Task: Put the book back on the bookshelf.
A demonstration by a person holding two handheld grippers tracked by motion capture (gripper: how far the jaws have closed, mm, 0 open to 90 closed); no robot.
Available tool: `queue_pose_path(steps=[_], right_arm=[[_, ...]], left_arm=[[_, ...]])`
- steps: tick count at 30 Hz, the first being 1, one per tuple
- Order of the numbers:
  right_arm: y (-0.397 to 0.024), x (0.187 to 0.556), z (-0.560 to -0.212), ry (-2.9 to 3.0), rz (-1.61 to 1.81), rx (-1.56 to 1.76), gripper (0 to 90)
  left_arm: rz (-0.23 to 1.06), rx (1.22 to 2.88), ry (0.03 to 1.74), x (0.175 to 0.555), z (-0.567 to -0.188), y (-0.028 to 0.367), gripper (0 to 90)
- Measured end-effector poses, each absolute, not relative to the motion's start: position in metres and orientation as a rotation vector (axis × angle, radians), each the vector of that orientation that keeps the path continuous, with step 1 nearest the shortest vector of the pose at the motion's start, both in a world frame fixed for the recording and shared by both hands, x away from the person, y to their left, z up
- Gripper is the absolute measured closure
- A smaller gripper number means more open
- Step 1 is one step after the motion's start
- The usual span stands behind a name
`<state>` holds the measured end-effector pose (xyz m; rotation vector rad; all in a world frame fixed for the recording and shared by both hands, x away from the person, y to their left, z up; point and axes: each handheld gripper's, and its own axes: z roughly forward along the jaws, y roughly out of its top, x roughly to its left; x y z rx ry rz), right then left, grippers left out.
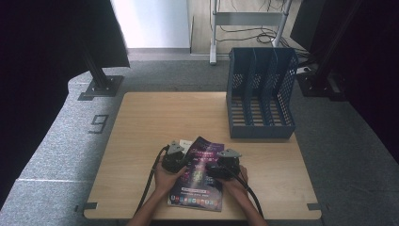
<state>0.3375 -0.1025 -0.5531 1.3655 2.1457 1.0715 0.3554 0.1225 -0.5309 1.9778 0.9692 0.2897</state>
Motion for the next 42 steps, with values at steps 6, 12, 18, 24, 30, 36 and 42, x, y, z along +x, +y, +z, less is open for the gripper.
queue_pose_path(steps=[6, 12, 18, 24, 30, 36, 42], right_arm=[[-0.103, 0.338, -0.553, 2.147, 1.073, 1.363, 16.1], [-0.105, 0.338, -0.553, 2.163, 1.088, 1.350, 16.4], [-0.106, 0.337, -0.550, 2.164, 1.090, 1.331, 18.0], [-0.116, 0.337, -0.542, 2.133, 1.145, 1.336, 19.1], [-0.126, 0.335, -0.531, 2.105, 1.234, 1.342, 19.2], [-0.131, 0.334, -0.524, 2.094, 1.284, 1.327, 19.3], [-0.128, 0.334, -0.523, 2.120, 1.286, 1.312, 18.4]], left_arm=[[0.289, 1.954, 0.930, 0.353, -0.527, 0.123, 87.0], [0.325, 1.944, 0.888, 0.347, -0.522, 0.121, 87.1], [0.332, 1.931, 0.856, 0.344, -0.516, 0.120, 87.2], [0.332, 1.904, 0.808, 0.338, -0.503, 0.122, 87.2], [0.331, 1.880, 0.784, 0.333, -0.493, 0.124, 87.2], [0.299, 1.859, 0.761, 0.330, -0.486, 0.126, 87.2], [0.302, 1.849, 0.741, 0.327, -0.480, 0.127, 87.2]])
